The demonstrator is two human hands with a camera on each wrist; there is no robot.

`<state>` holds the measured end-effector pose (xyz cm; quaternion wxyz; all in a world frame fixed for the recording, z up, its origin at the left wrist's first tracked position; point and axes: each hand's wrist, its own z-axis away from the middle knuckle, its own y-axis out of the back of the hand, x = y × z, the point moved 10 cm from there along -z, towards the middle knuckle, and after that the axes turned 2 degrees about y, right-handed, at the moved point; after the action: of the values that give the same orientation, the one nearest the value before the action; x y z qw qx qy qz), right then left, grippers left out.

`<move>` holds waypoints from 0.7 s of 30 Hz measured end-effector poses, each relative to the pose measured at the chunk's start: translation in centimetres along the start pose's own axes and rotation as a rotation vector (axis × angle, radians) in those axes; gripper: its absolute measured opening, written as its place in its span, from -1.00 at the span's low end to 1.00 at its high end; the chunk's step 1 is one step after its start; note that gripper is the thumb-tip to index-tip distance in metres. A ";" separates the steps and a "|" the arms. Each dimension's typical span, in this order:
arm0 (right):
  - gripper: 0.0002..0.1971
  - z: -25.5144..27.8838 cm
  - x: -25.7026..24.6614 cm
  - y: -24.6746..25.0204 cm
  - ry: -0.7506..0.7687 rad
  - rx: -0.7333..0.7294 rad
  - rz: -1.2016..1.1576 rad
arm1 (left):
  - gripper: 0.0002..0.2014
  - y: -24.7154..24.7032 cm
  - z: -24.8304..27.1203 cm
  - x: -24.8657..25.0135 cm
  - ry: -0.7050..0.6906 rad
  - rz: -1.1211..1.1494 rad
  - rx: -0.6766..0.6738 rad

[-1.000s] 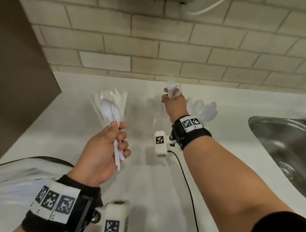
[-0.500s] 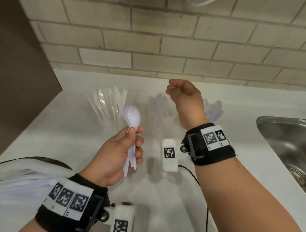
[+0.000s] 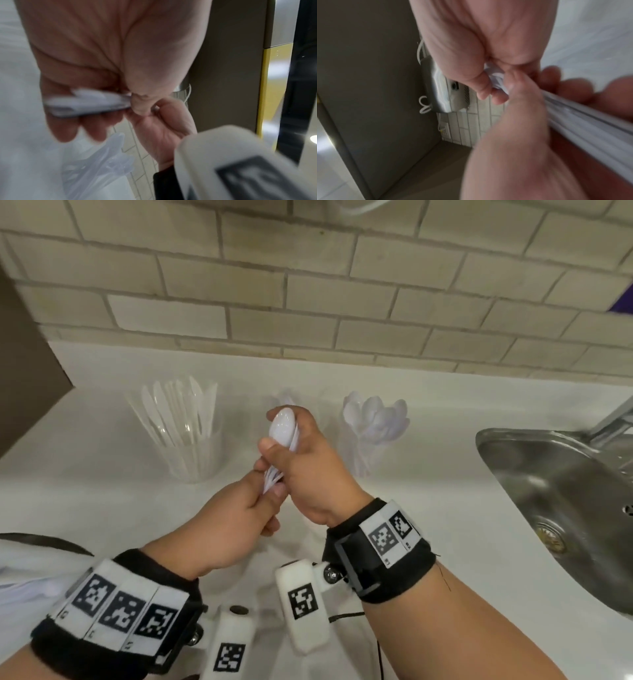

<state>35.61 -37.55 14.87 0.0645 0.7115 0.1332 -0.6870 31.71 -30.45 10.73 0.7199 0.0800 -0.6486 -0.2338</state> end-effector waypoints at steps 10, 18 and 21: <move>-0.64 -0.2 -11.8 16.5 0.598 0.638 0.441 | -0.62 2.9 2.4 -2.1 0.069 -0.020 0.035; -0.54 -3.8 -3.4 18.4 0.309 0.535 0.636 | -0.38 8.8 7.4 -4.2 0.097 -0.048 0.262; -0.71 -4.9 -2.1 17.5 0.209 0.434 0.956 | -0.28 11.3 9.9 -6.1 0.111 -0.077 0.362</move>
<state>45.17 -53.11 15.58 0.2081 0.7542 -0.3451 -0.5184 24.38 -16.00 11.41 0.7191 0.2456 -0.6357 -0.1358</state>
